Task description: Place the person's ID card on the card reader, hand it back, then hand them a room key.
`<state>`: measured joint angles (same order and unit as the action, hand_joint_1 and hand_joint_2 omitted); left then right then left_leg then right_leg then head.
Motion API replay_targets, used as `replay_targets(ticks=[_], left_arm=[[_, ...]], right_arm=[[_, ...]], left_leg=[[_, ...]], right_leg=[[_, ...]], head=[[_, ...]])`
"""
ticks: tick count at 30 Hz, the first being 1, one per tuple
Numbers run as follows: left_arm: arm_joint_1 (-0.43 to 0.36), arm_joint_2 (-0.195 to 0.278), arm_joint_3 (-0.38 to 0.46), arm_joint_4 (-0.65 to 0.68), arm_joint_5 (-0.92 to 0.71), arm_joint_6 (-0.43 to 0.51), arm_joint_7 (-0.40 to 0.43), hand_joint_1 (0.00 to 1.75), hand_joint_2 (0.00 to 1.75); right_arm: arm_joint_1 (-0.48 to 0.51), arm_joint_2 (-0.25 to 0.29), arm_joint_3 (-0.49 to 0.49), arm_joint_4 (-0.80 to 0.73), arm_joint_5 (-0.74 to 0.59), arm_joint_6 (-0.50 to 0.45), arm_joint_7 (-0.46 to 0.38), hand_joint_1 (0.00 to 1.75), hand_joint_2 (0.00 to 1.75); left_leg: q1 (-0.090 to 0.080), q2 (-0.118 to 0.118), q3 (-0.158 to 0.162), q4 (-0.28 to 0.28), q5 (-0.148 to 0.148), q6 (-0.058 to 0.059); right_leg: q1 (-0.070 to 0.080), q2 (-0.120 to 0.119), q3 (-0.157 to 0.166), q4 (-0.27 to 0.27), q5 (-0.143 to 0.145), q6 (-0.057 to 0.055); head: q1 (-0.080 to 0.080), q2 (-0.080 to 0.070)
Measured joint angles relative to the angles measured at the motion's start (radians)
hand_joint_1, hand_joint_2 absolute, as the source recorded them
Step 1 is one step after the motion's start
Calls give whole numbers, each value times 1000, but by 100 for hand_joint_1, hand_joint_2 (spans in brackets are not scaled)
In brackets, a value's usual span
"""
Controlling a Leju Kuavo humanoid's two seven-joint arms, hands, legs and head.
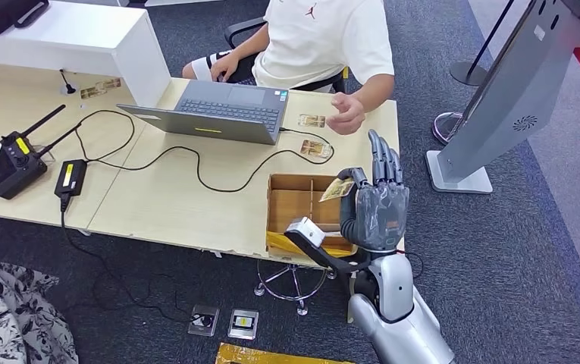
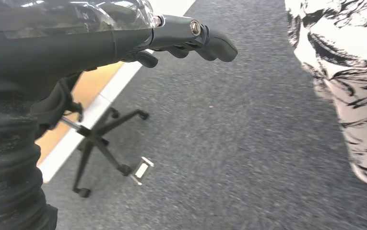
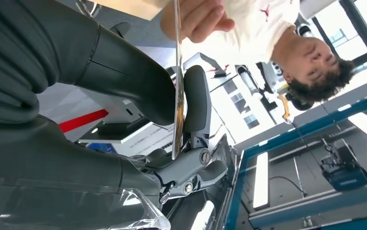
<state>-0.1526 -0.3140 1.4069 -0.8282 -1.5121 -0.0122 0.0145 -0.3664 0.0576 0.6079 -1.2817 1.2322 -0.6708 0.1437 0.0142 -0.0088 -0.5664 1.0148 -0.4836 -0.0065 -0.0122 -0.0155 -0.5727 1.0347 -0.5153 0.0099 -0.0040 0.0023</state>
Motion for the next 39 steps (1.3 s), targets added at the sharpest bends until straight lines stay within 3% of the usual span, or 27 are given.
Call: replay_targets(ticks=[8,12,16,26,27,30,31,39], left_arm=[[1,0,0,1,96,0,-89,0,175],[3,-1,0,8,185,0,-156,0,175],[12,-6,0,28,327,0,-259,0,175],[22,-11,0,93,504,0,-391,0,175],[22,-12,0,100,516,0,-404,0,175],[23,-13,0,119,548,0,-437,0,175],[23,-13,0,126,556,0,-448,0,175],[24,11,1,178,538,0,-485,0,175]], right_arm=[[-158,53,-28,152,46,1,42,175,175],[-239,66,-26,244,111,25,116,175,175],[-331,65,-22,325,155,110,200,175,175],[-411,51,4,406,110,166,283,173,175],[-417,49,6,412,109,166,286,138,175],[-426,47,16,425,108,168,294,8,175],[-428,46,19,429,108,168,296,0,175],[-433,25,49,461,123,153,320,0,175]], left_leg=[[0,-1,-1,0,2,0],[0,-1,-1,0,2,0],[0,-3,-1,0,2,0],[0,-3,-2,0,2,0],[0,-3,-2,0,2,0],[0,-3,-2,0,2,0],[0,-3,-2,0,2,0],[0,-3,-1,0,2,0]], right_leg=[[0,-1,0,0,1,0],[0,-1,0,0,1,0],[0,-2,0,0,1,0],[0,-2,-1,0,1,0],[0,-2,-1,0,1,0],[0,-2,-1,0,1,0],[0,-2,-1,0,1,0],[0,-2,-1,0,1,0]], head=[[0,0],[0,0],[0,0],[0,0],[0,0],[0,0],[0,0],[0,0]])
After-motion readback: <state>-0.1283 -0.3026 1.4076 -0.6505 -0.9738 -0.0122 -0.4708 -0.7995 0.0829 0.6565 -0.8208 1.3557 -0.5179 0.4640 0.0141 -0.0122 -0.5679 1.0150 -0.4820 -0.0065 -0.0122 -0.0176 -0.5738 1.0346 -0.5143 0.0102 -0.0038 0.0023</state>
